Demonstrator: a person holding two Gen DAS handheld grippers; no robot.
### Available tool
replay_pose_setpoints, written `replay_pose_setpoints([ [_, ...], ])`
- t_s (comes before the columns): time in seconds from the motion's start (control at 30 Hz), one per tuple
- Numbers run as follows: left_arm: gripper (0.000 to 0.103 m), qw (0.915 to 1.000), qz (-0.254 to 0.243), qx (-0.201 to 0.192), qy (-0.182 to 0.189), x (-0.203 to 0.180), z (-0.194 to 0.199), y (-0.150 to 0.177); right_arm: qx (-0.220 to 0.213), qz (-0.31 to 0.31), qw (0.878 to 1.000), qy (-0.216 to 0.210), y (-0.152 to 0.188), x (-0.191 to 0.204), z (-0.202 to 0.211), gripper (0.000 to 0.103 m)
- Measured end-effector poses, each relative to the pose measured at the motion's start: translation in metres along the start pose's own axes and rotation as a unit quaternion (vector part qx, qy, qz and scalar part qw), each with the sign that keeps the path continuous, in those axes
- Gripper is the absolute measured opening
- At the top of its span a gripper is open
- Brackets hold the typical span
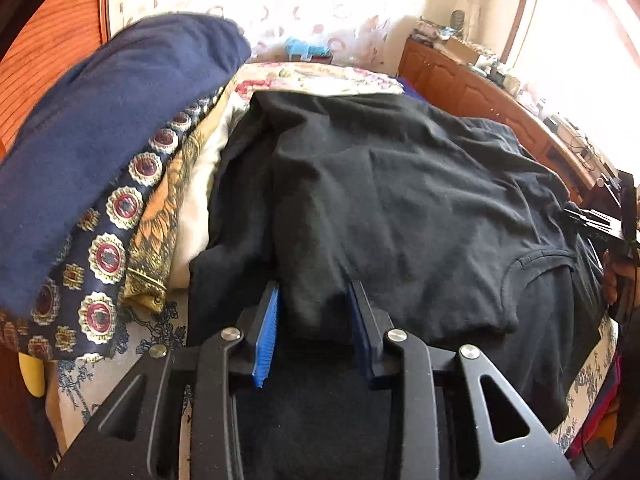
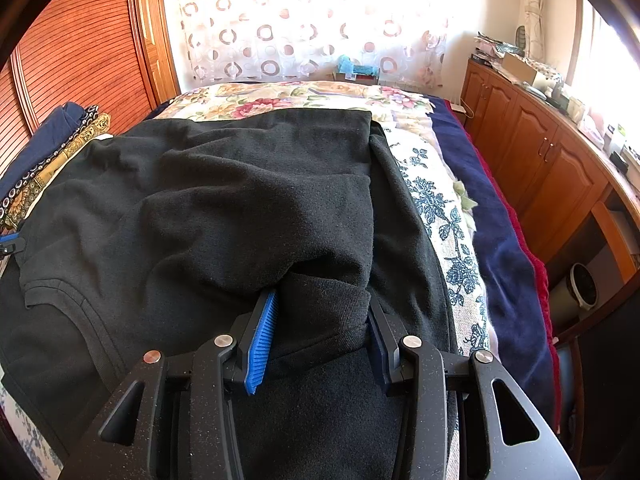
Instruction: Fold small clothes
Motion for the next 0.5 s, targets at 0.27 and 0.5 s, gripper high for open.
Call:
replay_pose_setpoints([
  [0.27,0.010,0.9999,-0.011,0.001,0.008,-0.005,0.002,-0.003,0.004,-0.024,1.000,-0.020,0.002,-0.003,0.006,0.024],
  [0.5,0.007,0.9987,-0.022,-0.044,0.016,-0.018,0.034,-0.015,-0.037,-0.009,0.998,-0.045,-0.006,0.004,0.035,0.009],
])
Point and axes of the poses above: each gripper's, at about its wrist camera, not at the fingertips, and z roughly against the way its jaws point, x to its left, y to its underside, the point moved 3 cm from there along -z, roughly the way its jaws point
